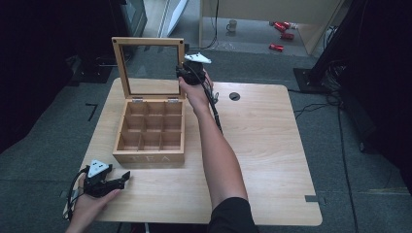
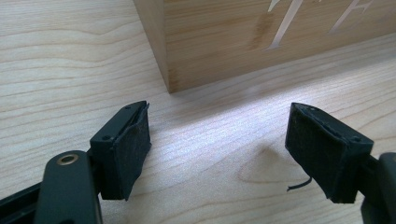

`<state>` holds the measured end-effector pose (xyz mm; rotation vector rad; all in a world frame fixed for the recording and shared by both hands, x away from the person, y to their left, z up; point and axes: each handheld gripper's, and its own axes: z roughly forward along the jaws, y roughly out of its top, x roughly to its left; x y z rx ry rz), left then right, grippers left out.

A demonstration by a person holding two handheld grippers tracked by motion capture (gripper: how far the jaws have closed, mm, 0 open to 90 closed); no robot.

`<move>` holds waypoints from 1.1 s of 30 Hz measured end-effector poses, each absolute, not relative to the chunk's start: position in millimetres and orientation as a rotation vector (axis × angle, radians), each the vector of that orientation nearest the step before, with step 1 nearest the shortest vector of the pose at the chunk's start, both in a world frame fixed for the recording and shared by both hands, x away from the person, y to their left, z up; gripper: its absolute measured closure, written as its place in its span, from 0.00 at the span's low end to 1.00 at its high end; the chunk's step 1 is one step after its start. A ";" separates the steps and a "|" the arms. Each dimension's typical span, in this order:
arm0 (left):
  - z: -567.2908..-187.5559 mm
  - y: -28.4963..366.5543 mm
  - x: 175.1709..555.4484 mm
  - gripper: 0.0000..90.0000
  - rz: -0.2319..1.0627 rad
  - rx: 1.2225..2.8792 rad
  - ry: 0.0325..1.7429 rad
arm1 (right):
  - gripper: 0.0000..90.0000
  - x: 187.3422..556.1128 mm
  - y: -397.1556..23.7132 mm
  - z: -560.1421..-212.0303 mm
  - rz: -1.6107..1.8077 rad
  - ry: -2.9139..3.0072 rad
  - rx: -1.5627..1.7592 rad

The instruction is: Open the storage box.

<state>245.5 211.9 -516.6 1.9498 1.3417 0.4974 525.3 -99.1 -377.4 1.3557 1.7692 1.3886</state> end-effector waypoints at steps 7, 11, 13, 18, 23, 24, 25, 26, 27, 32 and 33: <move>-516.6 212.5 245.5 0.25 0.494 1.949 1.341 | 0.74 526.2 -99.8 -376.2 1.365 1.768 1.395; -516.6 211.9 245.3 0.25 0.498 1.949 1.343 | 0.74 524.2 -100.3 -374.4 1.349 1.773 1.408; -516.5 211.7 245.2 0.25 0.501 1.953 1.342 | 0.74 523.0 -101.0 -373.8 1.345 1.777 1.406; -516.5 212.2 244.9 0.24 0.496 1.958 1.337 | 0.74 520.8 -105.9 -374.5 1.383 1.785 1.404; -516.6 212.8 245.5 0.19 0.494 1.962 1.345 | 0.52 515.3 -117.4 -372.4 1.446 1.846 1.400; -516.6 212.8 245.5 0.17 0.494 1.962 1.345 | 0.52 515.3 -117.4 -372.4 1.446 1.846 1.400; -516.8 211.9 245.7 0.17 0.500 1.968 1.348 | 0.48 513.3 -117.6 -371.7 1.434 1.856 1.388; -517.0 211.2 245.8 0.16 0.506 1.971 1.349 | 0.44 510.1 -118.2 -370.6 1.424 1.866 1.370; -517.1 210.5 245.8 0.15 0.512 1.978 1.349 | 0.41 508.1 -118.5 -369.8 1.420 1.873 1.365; -517.6 206.6 246.0 0.11 0.543 2.008 1.354 | 0.22 489.0 -121.2 -364.2 1.368 1.928 1.326; -517.4 206.4 246.0 0.11 0.545 2.017 1.352 | 0.22 489.0 -121.2 -364.2 1.368 1.928 1.326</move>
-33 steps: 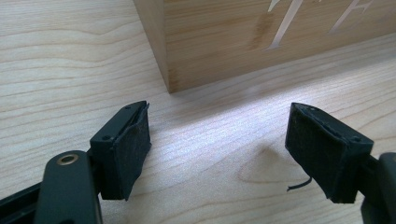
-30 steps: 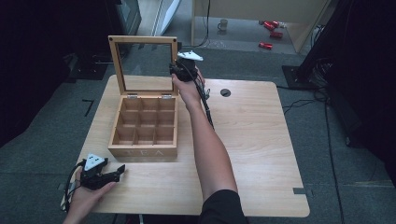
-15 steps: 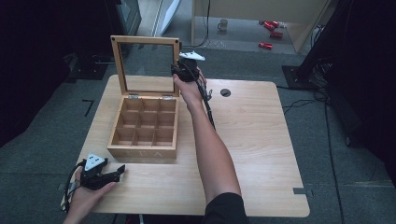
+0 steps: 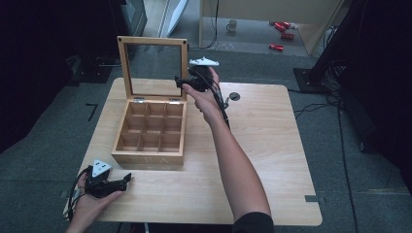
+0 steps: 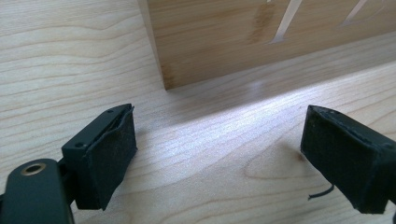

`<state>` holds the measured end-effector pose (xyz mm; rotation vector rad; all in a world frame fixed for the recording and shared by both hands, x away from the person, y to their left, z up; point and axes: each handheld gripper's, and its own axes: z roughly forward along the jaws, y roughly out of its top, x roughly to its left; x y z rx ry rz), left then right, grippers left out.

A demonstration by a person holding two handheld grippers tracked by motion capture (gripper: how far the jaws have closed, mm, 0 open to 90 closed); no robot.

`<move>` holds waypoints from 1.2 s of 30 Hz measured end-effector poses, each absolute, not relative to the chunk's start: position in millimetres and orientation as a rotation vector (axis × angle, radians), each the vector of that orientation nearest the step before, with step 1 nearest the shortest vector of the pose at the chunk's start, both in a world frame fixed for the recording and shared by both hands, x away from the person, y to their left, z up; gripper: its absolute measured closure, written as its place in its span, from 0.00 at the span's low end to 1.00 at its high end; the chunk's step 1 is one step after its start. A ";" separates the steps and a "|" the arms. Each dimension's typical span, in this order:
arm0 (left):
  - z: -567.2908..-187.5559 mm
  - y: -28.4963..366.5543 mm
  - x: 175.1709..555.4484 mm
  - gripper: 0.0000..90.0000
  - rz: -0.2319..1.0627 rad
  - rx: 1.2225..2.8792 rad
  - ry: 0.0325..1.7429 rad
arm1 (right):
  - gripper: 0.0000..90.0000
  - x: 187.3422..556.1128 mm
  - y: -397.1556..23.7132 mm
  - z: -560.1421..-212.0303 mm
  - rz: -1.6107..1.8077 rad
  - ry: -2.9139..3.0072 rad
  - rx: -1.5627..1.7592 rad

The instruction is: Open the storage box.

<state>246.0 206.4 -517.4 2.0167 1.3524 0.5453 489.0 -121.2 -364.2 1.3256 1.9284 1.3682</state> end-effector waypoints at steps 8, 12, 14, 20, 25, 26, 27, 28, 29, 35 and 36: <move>-518.0 204.3 246.4 0.10 0.570 2.024 1.372 | 0.14 456.5 -136.7 -360.2 1.358 1.981 1.268; -517.9 204.3 246.5 0.10 0.572 2.027 1.371 | 0.12 439.8 -145.7 -363.6 1.330 2.001 1.249; -517.8 204.4 246.4 0.10 0.571 2.028 1.371 | 0.11 427.3 -154.2 -366.6 1.309 2.009 1.234; -518.1 204.1 246.4 0.10 0.571 2.023 1.373 | 0.10 407.9 -172.8 -373.3 1.309 2.013 1.220; -518.0 204.2 246.4 0.10 0.572 2.026 1.372 | 0.10 389.4 -191.3 -380.0 1.301 2.011 1.222; -518.0 204.2 246.4 0.10 0.572 2.026 1.371 | 0.10 386.0 -194.9 -381.2 1.297 2.009 1.219; -518.0 204.2 246.4 0.10 0.572 2.026 1.372 | 0.10 382.5 -198.4 -382.4 1.293 2.007 1.219; -518.0 204.2 246.4 0.10 0.572 2.026 1.372 | 0.10 375.8 -205.7 -384.5 1.288 2.000 1.220; -518.0 204.2 246.4 0.10 0.572 2.025 1.372 | 0.10 375.8 -205.7 -384.5 1.288 2.000 1.220; -518.0 204.2 246.4 0.10 0.572 2.026 1.371 | 0.10 357.2 -228.4 -391.0 1.275 1.976 1.231; -518.0 204.2 246.4 0.10 0.572 2.026 1.371 | 0.10 354.4 -232.4 -392.2 1.272 1.971 1.235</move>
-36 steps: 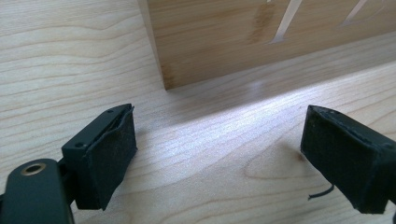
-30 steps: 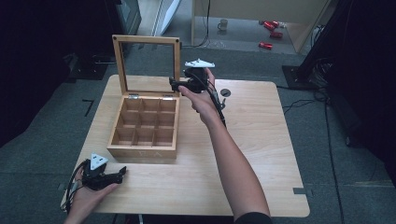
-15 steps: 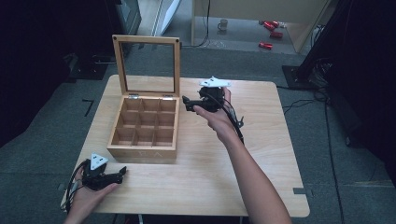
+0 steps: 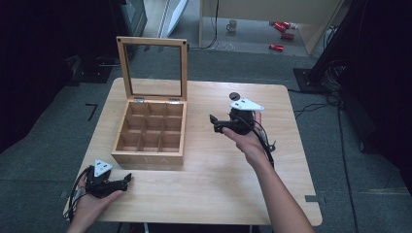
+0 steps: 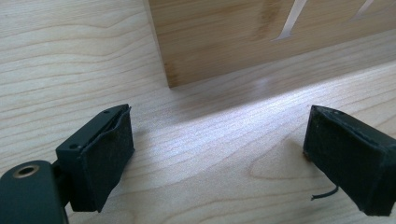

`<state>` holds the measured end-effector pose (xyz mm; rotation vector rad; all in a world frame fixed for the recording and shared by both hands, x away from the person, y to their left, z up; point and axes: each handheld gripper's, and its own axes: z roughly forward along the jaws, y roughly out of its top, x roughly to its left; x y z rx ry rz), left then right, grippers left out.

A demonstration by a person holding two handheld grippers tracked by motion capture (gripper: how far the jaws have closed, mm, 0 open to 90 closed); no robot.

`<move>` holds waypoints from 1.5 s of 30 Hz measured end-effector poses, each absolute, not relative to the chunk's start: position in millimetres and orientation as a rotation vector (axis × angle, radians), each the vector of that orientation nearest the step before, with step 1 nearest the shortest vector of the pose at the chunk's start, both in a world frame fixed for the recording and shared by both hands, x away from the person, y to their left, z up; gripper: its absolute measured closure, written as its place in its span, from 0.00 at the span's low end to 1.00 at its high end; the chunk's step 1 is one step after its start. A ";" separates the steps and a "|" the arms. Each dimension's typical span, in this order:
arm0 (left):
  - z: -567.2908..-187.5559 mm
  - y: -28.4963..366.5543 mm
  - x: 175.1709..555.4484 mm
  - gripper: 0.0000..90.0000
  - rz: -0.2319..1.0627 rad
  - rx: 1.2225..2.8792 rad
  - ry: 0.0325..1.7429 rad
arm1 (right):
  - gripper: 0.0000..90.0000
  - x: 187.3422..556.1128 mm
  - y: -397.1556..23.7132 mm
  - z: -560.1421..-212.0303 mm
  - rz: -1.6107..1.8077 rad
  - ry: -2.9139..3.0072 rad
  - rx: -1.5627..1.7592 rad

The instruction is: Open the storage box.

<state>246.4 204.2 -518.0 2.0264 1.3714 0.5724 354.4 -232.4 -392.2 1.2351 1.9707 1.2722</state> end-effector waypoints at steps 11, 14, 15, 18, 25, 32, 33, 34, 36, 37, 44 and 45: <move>-518.0 204.2 246.5 0.09 0.575 2.028 1.372 | 0.10 325.7 -276.5 -403.7 1.252 1.913 1.293; -518.1 204.0 246.5 0.09 0.573 2.024 1.374 | 0.10 317.9 -287.2 -408.8 1.245 1.894 1.311; -518.1 204.1 246.5 0.09 0.573 2.026 1.374 | 0.10 315.0 -290.7 -410.9 1.241 1.888 1.315; -518.0 204.1 246.4 0.09 0.573 2.026 1.373 | 0.10 306.4 -301.2 -418.5 1.228 1.879 1.328; -518.0 204.1 246.4 0.09 0.573 2.026 1.374 | 0.10 286.2 -328.2 -436.4 1.197 1.859 1.384; -517.9 204.0 246.5 0.09 0.573 2.027 1.378 | 0.11 266.6 -354.4 -453.7 1.165 1.849 1.427; -517.9 204.0 246.5 0.09 0.573 2.027 1.378 | 0.11 264.0 -358.3 -455.9 1.158 1.845 1.432; -517.9 204.0 246.5 0.09 0.573 2.027 1.378 | 0.11 261.2 -361.9 -458.0 1.156 1.841 1.443; -517.9 203.9 246.5 0.09 0.573 2.025 1.378 | 0.11 256.0 -368.6 -462.5 1.148 1.838 1.454; -517.9 203.9 246.5 0.09 0.574 2.026 1.378 | 0.10 253.3 -370.8 -465.1 1.138 1.844 1.451; -517.9 203.9 246.5 0.09 0.574 2.026 1.378 | 0.07 236.1 -383.1 -482.6 1.104 1.874 1.470; -517.9 203.9 246.5 0.09 0.574 2.026 1.378 | 0.06 234.0 -384.9 -484.7 1.100 1.876 1.479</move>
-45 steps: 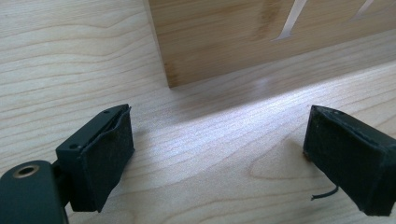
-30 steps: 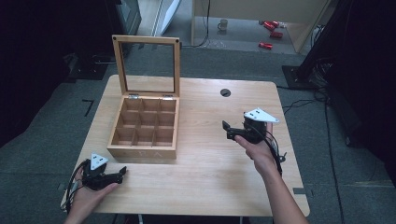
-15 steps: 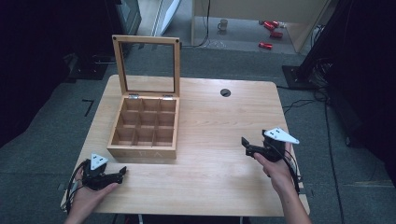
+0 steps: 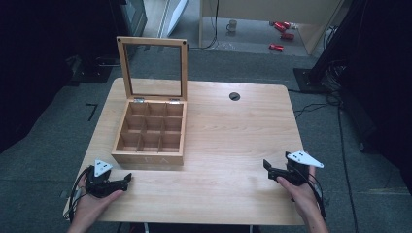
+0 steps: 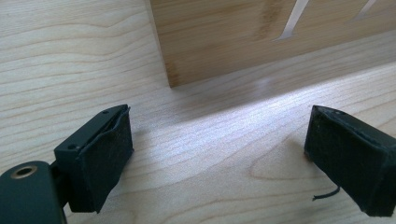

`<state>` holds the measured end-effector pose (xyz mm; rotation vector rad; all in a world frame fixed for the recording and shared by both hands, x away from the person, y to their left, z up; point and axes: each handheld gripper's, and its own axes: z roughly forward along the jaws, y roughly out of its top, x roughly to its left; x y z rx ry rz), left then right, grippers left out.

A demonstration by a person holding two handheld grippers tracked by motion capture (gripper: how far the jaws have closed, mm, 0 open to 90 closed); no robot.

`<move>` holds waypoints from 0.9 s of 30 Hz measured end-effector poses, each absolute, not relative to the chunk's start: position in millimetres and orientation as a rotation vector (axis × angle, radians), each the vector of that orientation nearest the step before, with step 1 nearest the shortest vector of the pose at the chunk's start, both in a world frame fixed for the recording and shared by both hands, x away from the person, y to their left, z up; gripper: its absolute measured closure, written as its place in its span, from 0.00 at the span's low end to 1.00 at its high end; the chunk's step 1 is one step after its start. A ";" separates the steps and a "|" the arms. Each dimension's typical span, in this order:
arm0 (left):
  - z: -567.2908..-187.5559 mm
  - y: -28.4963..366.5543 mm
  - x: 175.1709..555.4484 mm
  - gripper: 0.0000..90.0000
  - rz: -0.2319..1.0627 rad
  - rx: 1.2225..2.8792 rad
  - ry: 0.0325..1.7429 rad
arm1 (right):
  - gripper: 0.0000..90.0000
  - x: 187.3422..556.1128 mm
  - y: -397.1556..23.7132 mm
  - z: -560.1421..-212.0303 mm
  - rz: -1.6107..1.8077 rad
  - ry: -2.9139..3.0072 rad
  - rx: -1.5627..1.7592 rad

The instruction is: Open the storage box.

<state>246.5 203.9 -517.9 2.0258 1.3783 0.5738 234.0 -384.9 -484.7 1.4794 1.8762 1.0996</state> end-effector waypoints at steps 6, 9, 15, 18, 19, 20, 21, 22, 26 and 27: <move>-518.0 203.9 246.5 0.09 0.574 2.026 1.378 | 0.05 221.3 -397.4 -500.0 1.033 1.880 1.535; -517.9 203.9 246.5 0.09 0.574 2.026 1.378 | 0.05 215.4 -403.6 -511.1 0.955 1.881 1.563; -517.9 204.0 246.5 0.09 0.574 2.026 1.378 | 0.05 210.1 -411.9 -524.5 0.848 1.866 1.636; -517.9 204.0 246.5 0.09 0.574 2.026 1.378 | 0.04 210.3 -411.0 -525.6 0.814 1.878 1.645; -517.9 204.0 246.5 0.09 0.574 2.026 1.378 | 0.03 210.5 -411.3 -525.8 0.817 1.886 1.651; -518.0 204.0 246.4 0.09 0.574 2.026 1.378 | 0.03 210.8 -412.3 -526.0 0.822 1.886 1.663; -518.0 204.0 246.5 0.09 0.574 2.026 1.378 | 0.03 210.6 -412.6 -526.0 0.821 1.887 1.662; -518.0 204.0 246.5 0.09 0.574 2.026 1.378 | 0.03 210.6 -412.6 -526.1 0.822 1.888 1.661; -518.0 204.0 246.7 0.09 0.572 2.027 1.376 | 0.03 210.7 -412.5 -526.1 0.822 1.889 1.662; -518.0 204.0 246.7 0.09 0.572 2.027 1.375 | 0.03 210.8 -412.6 -526.1 0.822 1.889 1.662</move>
